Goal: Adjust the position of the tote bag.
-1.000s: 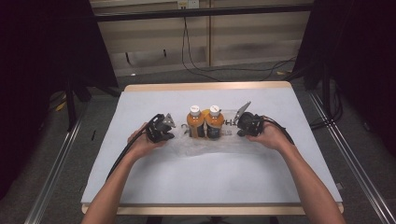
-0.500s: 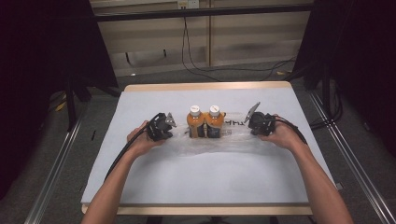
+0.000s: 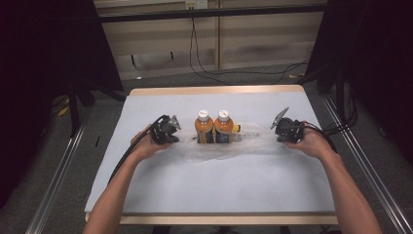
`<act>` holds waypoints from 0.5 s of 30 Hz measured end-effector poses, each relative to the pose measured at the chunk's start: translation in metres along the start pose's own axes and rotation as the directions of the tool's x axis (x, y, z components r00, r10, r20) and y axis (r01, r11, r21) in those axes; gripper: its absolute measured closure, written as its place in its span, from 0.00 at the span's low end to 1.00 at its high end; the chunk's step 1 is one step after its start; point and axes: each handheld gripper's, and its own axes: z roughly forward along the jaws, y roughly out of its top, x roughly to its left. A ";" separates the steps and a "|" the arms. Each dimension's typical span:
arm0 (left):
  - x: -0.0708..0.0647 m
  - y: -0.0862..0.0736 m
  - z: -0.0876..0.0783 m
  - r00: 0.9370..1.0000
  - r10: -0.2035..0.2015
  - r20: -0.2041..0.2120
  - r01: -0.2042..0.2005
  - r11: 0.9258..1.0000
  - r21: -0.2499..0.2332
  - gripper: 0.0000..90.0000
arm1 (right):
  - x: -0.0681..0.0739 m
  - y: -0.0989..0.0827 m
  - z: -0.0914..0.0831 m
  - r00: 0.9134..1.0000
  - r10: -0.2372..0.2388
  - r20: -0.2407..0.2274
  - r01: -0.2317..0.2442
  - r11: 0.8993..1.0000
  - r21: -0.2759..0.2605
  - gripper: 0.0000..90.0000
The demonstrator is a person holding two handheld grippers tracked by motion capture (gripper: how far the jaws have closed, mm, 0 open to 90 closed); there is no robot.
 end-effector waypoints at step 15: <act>0.011 -0.004 0.002 0.997 -0.079 0.000 0.079 0.997 -0.025 1.00 | 0.003 -0.003 0.000 0.999 -0.009 0.031 0.009 1.000 -0.010 1.00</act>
